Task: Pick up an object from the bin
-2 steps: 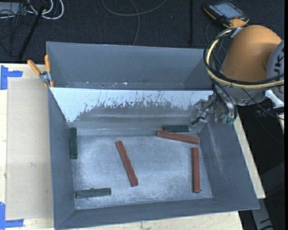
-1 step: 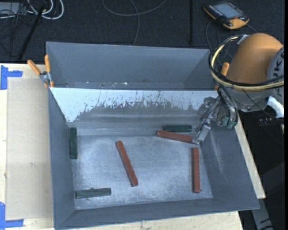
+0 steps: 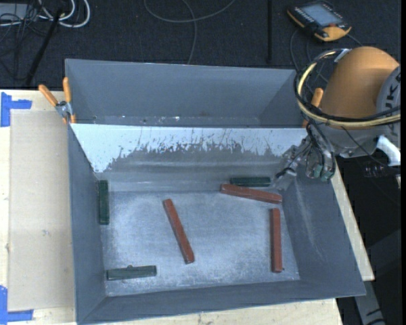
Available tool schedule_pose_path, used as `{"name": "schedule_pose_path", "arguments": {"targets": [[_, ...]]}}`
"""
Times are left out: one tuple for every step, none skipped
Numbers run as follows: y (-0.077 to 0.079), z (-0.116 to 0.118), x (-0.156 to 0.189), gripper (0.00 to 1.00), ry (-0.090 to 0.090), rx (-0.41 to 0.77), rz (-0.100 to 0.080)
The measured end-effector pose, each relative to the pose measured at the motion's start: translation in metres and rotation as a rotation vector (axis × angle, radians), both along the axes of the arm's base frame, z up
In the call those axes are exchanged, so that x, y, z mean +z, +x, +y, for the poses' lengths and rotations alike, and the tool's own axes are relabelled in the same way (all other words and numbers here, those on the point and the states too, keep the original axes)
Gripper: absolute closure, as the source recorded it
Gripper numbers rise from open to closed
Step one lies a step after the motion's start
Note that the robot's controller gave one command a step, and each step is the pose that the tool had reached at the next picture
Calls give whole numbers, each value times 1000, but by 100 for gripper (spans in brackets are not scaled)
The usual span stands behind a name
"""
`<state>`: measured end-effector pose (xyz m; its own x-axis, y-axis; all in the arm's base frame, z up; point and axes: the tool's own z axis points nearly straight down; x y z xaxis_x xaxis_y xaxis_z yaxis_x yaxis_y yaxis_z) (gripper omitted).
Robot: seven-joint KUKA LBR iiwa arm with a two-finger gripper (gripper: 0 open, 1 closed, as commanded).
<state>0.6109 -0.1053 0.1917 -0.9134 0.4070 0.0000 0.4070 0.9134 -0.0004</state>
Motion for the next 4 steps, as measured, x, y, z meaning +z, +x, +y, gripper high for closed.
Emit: {"name": "schedule_pose_path", "arguments": {"targets": [[0,0,0,0,0,1,0],[0,0,0,100,0,2,0],[0,0,0,0,0,3,0],[0,0,0,0,0,3,0]]}}
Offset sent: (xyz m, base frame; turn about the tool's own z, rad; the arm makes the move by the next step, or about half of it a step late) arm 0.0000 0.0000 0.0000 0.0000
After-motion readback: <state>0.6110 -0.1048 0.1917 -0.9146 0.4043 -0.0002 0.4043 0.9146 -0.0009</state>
